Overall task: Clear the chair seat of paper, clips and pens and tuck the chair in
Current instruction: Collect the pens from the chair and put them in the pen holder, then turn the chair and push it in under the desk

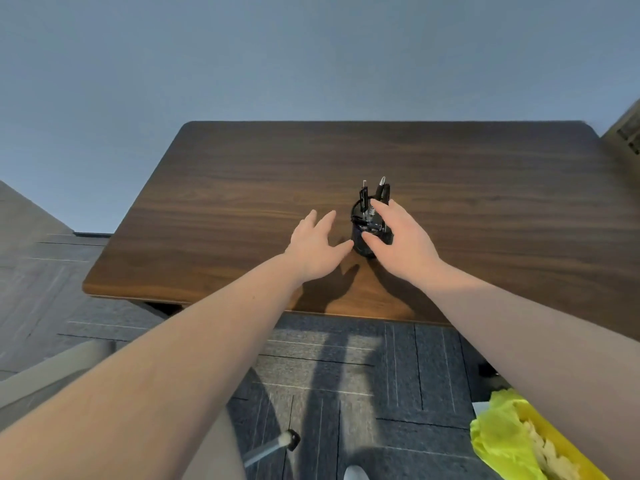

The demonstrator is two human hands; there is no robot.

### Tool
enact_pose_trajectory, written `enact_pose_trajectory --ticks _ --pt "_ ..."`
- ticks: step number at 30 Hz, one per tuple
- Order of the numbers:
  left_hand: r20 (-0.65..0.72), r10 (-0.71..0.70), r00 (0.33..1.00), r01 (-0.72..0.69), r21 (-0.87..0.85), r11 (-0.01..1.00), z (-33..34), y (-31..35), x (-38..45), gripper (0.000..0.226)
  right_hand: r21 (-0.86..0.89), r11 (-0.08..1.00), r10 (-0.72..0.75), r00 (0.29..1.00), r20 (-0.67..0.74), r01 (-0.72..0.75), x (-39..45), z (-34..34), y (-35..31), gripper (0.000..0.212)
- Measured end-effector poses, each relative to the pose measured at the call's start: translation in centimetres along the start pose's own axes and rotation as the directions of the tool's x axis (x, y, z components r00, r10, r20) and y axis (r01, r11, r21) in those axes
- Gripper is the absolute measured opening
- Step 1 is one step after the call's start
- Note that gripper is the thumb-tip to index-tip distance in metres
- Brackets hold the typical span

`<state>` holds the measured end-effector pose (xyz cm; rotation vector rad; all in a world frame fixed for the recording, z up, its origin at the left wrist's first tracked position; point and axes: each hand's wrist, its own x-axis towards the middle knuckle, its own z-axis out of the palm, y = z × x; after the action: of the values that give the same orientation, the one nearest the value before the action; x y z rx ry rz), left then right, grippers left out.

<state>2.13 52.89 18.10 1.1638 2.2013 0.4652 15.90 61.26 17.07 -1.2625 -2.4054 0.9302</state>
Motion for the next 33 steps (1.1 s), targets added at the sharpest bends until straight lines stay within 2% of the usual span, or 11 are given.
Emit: enact_pose_trajectory --ticks 10,17,24,33 --pt "-0.020 -0.003 1.000 0.007 0.176 0.984 -3.3 -7.6 -13.8 0.071 -0.132 0.990 -0.041 0.992 0.123 0.057 -12.3 3.1 -6.7 0.068" --pt "-0.044 0.034 0.998 -0.019 0.299 0.954 -6.8 -14.3 -26.9 0.071 -0.119 0.985 -0.102 0.980 0.173 0.124 -24.5 6.8 -15.1 0.068" --pt "-0.113 -0.035 0.993 0.076 0.383 0.921 -9.7 -19.5 -37.1 0.069 -0.105 0.972 -0.181 0.954 0.239 0.211 -32.9 9.6 -21.1 0.067" --pt "-0.252 -0.113 0.961 0.215 0.424 0.880 -13.0 -21.9 -48.4 0.065 -0.019 0.926 -0.354 0.887 0.295 0.376 -38.7 11.5 -27.6 0.067"
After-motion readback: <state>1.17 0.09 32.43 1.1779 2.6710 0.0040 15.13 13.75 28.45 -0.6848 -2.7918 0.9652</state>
